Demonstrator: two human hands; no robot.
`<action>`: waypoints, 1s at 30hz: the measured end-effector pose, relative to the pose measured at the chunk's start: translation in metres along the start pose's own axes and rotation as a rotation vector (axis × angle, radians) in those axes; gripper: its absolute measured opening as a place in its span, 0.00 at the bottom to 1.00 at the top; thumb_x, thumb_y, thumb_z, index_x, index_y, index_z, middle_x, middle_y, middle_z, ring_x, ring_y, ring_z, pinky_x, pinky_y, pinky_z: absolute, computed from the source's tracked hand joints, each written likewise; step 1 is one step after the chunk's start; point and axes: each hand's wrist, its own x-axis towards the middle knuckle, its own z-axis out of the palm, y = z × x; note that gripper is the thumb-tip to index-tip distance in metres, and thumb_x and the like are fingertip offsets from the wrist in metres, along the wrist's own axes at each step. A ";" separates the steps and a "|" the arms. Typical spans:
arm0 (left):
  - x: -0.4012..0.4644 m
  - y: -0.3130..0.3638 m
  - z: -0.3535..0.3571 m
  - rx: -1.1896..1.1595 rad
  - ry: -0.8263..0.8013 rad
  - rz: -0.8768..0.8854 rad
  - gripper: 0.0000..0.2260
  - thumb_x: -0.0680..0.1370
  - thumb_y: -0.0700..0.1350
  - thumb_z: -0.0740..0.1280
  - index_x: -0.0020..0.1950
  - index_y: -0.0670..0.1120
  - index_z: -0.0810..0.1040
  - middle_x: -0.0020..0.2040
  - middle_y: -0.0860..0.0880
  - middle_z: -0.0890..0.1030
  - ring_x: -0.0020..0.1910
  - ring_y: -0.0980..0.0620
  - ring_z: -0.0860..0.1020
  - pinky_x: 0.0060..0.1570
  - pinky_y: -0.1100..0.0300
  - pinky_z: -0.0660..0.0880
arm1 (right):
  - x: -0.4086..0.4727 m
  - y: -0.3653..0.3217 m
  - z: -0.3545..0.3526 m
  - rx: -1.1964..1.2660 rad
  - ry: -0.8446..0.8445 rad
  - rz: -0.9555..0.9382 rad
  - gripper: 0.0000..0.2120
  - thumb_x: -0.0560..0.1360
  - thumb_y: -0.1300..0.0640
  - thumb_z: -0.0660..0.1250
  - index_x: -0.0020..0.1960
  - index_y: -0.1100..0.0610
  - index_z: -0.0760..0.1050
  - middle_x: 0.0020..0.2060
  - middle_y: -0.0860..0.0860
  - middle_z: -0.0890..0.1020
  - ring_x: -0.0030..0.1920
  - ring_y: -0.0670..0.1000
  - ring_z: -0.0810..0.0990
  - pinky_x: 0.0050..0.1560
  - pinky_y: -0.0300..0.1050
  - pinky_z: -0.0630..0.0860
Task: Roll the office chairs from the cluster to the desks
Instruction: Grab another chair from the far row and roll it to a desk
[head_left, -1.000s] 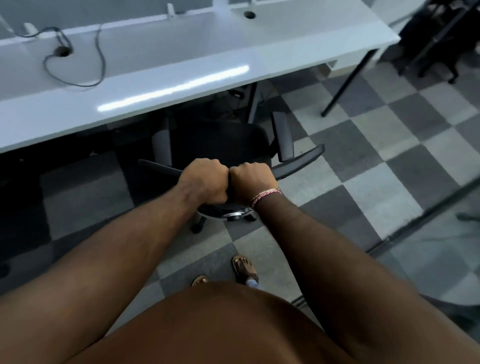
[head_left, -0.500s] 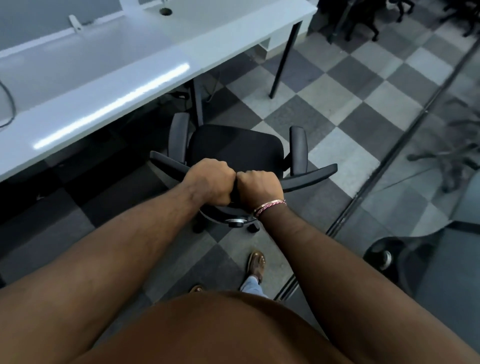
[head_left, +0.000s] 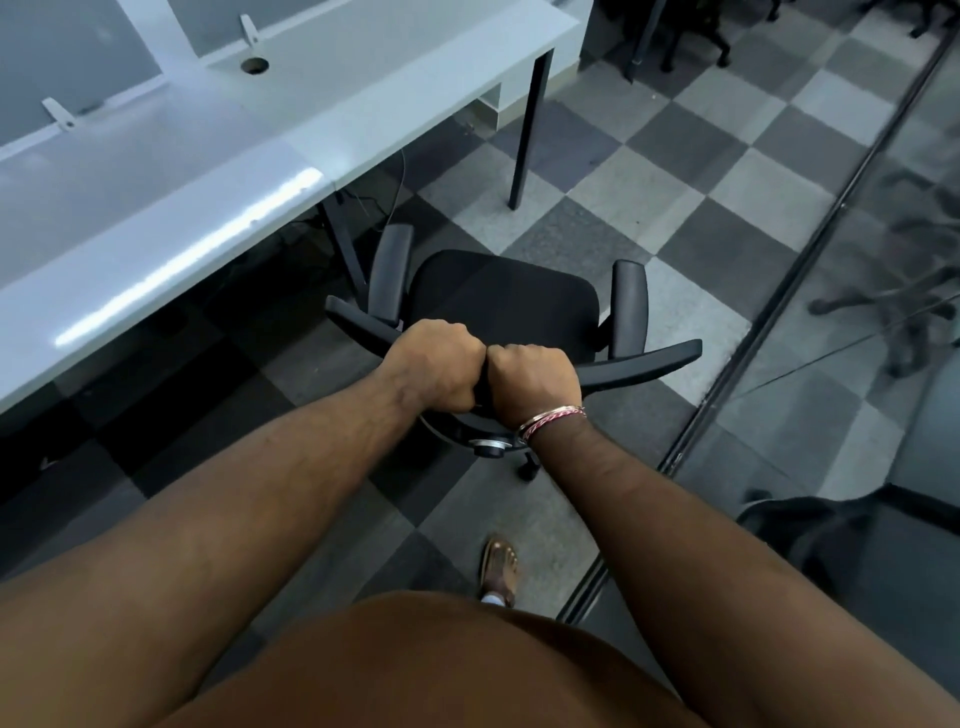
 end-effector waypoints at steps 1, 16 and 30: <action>0.013 0.002 -0.004 -0.003 -0.013 -0.010 0.10 0.73 0.54 0.65 0.34 0.52 0.70 0.31 0.55 0.72 0.31 0.50 0.74 0.34 0.56 0.75 | 0.008 0.012 0.001 -0.004 0.002 -0.002 0.06 0.76 0.55 0.62 0.41 0.53 0.75 0.36 0.50 0.82 0.36 0.56 0.82 0.32 0.46 0.68; 0.183 -0.035 -0.044 -0.067 -0.032 -0.137 0.09 0.75 0.56 0.65 0.38 0.52 0.76 0.33 0.54 0.77 0.31 0.51 0.77 0.34 0.55 0.77 | 0.156 0.142 0.003 -0.052 0.042 -0.132 0.07 0.75 0.53 0.65 0.39 0.53 0.75 0.33 0.49 0.81 0.33 0.55 0.80 0.29 0.44 0.66; 0.335 -0.124 -0.074 -0.096 -0.067 -0.320 0.08 0.75 0.53 0.66 0.39 0.52 0.76 0.31 0.54 0.76 0.28 0.52 0.75 0.36 0.53 0.81 | 0.343 0.225 -0.003 -0.076 0.064 -0.280 0.08 0.72 0.47 0.67 0.38 0.51 0.76 0.31 0.47 0.79 0.31 0.53 0.80 0.28 0.42 0.65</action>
